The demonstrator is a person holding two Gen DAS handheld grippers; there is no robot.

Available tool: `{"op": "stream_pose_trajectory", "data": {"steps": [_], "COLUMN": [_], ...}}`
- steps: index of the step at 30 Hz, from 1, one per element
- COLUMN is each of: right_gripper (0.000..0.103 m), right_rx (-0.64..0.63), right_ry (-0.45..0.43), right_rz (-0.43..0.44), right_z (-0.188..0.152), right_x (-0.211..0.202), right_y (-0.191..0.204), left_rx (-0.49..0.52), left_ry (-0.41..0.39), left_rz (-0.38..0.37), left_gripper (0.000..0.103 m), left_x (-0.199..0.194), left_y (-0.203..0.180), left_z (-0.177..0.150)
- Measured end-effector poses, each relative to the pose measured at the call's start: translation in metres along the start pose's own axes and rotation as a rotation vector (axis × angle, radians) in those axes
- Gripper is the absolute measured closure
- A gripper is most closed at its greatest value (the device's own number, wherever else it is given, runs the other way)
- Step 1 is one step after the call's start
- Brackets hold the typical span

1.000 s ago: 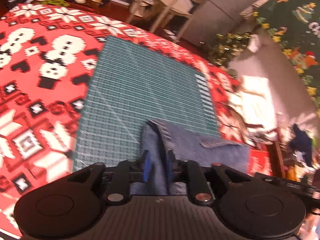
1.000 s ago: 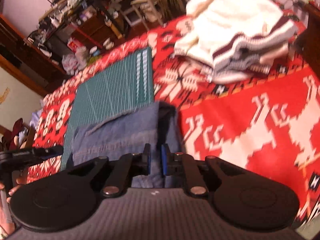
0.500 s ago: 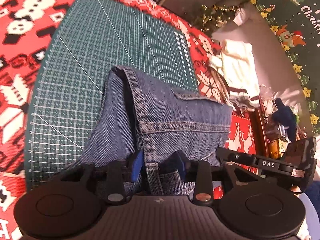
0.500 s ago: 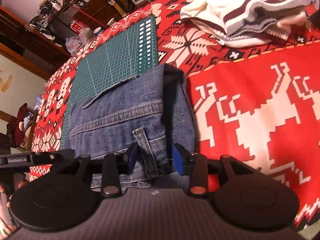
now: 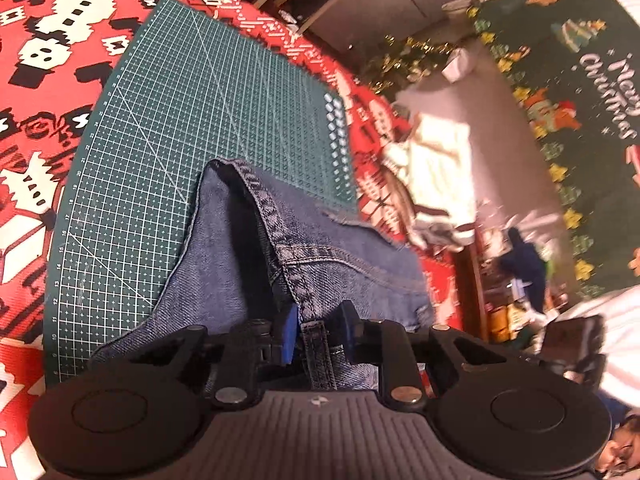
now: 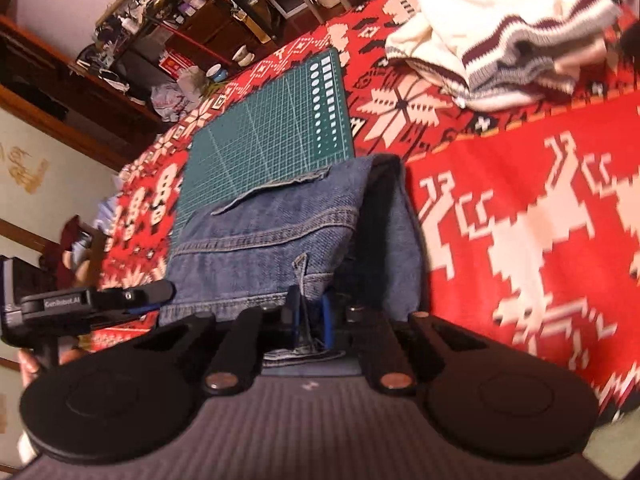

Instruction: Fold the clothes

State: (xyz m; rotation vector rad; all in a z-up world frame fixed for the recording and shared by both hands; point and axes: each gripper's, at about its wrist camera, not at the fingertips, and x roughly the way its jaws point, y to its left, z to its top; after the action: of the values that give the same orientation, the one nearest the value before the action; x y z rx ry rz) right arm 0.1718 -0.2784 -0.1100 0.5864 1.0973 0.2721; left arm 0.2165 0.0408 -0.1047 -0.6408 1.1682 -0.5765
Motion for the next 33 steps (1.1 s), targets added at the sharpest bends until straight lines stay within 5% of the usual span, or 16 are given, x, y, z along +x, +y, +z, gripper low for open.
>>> {"op": "stream_pose_trajectory", "data": {"steps": [2, 6, 9, 15, 25, 27, 33], "right_gripper": [0.092, 0.089, 0.082, 0.079, 0.079, 0.081, 0.085], "right_rx": [0.018, 0.007, -0.001, -0.029, -0.061, -0.065, -0.035], "right_ry": [0.014, 0.067, 0.085, -0.018, -0.292, -0.338, -0.265], "right_rz": [-0.002, -0.051, -0.081, -0.097, -0.116, -0.118, -0.139], "right_z": [-0.001, -0.004, -0.006, 0.001, 0.025, 0.030, 0.047], "right_x": [0.000, 0.017, 0.022, 0.007, -0.014, -0.016, 0.036], "right_y": [-0.004, -0.009, -0.012, -0.002, 0.024, 0.029, 0.026], "left_rx": [0.009, 0.044, 0.055, 0.151, 0.181, 0.190, 0.153], "left_ry": [0.021, 0.112, 0.129, 0.021, -0.228, -0.239, -0.165], "left_rz": [0.013, 0.165, 0.186, 0.221, 0.148, 0.154, 0.221], "left_gripper": [0.081, 0.084, 0.083, 0.080, 0.081, 0.081, 0.090], "left_x": [0.001, 0.025, 0.027, 0.003, -0.005, 0.007, 0.045], "left_y": [-0.001, 0.003, 0.004, -0.010, -0.041, -0.045, -0.021], "left_z": [0.000, -0.007, -0.007, -0.007, 0.021, 0.030, 0.044]}}
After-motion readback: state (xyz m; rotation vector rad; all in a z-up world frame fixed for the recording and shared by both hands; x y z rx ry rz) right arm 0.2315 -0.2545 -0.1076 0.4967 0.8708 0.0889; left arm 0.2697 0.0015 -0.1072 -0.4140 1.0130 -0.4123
